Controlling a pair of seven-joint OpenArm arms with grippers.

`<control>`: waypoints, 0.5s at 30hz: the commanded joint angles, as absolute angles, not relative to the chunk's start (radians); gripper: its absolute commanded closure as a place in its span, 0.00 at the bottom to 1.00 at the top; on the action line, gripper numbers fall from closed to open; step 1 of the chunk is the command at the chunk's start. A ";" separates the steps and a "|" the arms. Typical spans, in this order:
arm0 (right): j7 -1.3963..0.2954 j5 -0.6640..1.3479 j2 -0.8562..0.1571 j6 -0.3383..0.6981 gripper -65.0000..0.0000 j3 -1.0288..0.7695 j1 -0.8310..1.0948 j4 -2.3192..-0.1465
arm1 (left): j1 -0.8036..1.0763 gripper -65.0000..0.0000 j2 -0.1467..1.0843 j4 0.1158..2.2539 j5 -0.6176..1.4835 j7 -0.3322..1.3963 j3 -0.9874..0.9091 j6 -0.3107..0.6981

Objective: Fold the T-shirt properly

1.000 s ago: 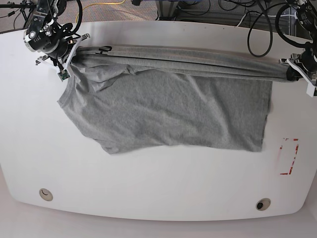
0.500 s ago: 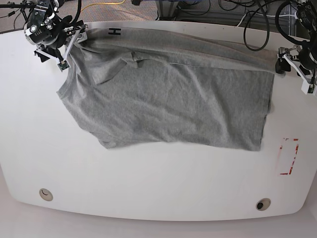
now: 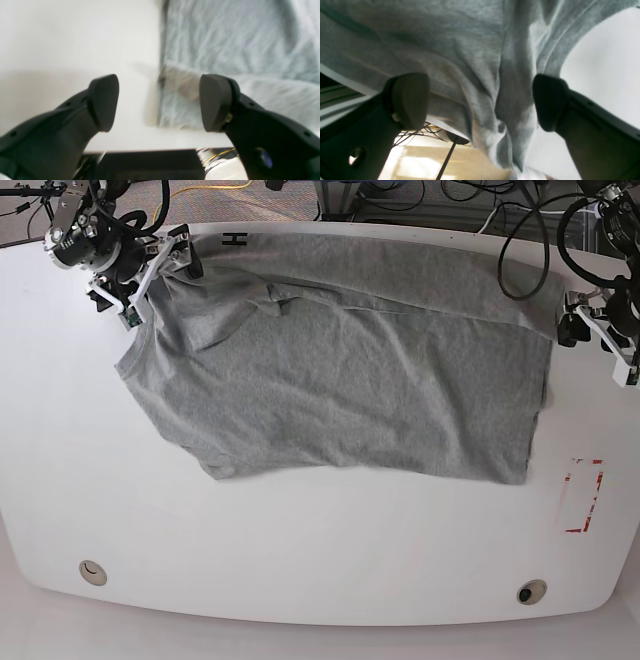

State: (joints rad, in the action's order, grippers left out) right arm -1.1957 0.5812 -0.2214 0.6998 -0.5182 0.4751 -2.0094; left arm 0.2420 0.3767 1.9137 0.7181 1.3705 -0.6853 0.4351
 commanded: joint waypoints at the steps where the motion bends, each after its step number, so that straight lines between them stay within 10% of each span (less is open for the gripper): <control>1: -1.187 0.608 -0.226 0.698 0.05 -0.527 0.449 -2.028 | 0.217 0.27 0.395 1.931 0.753 1.360 -0.708 0.437; 15: -1.181 0.386 -0.042 0.698 0.05 -0.513 0.245 -2.023 | 0.145 0.28 0.344 1.928 0.753 1.356 -0.705 0.435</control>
